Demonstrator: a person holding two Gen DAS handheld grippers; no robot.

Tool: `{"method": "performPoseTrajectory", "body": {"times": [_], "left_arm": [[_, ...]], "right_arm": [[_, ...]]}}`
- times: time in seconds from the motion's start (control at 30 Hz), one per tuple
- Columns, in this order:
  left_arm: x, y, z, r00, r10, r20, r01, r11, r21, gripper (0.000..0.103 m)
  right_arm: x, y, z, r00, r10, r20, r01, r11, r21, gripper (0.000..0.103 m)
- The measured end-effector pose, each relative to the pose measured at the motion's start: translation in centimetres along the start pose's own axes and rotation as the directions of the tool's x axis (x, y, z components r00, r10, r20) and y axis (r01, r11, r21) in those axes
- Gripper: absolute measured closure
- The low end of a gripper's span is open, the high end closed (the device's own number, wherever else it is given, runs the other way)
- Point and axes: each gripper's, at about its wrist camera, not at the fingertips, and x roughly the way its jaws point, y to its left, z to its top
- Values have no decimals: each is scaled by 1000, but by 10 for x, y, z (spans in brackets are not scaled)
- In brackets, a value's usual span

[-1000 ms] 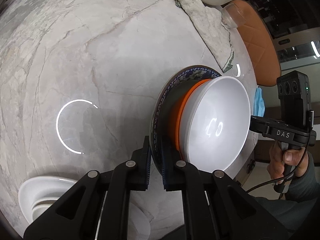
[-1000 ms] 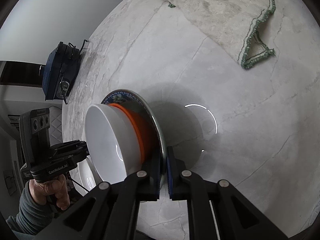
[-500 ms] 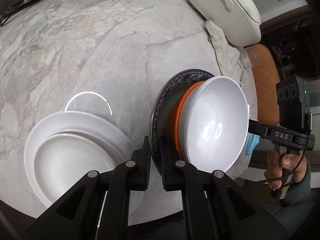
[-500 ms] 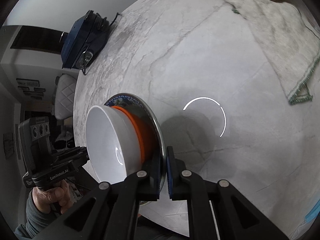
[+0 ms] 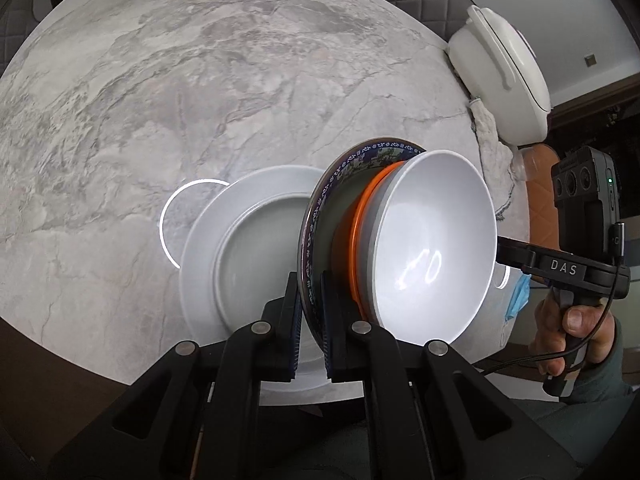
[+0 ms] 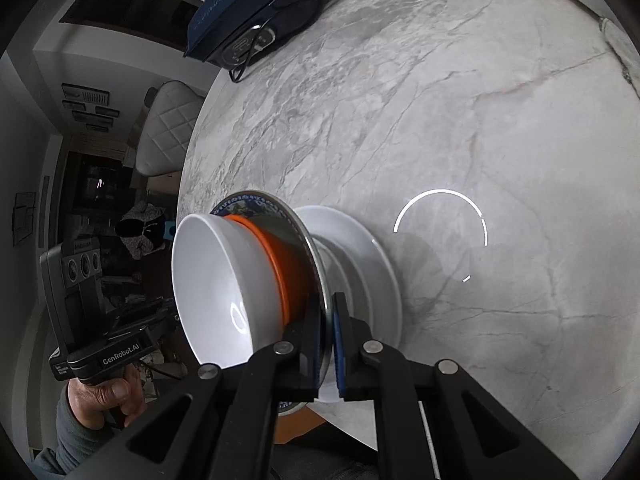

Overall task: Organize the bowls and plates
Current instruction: 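Carry the nested bowl stack over the white plate stack with both tools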

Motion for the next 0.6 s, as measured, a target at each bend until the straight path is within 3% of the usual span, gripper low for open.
{"method": "performPoseTrajectory", "body": {"times": [0.27,0.6], "left_arm": [[17,42,-10,999,15,-33,-15,1000,0,97],[45,46,-10,998,-6,-66,7,1000,8,97]], "right_arm": [[48,17,-8,998,-43,-41,44,999,16,93],[62,9,-16,994,-95,-49,97,994,49,93]]}}
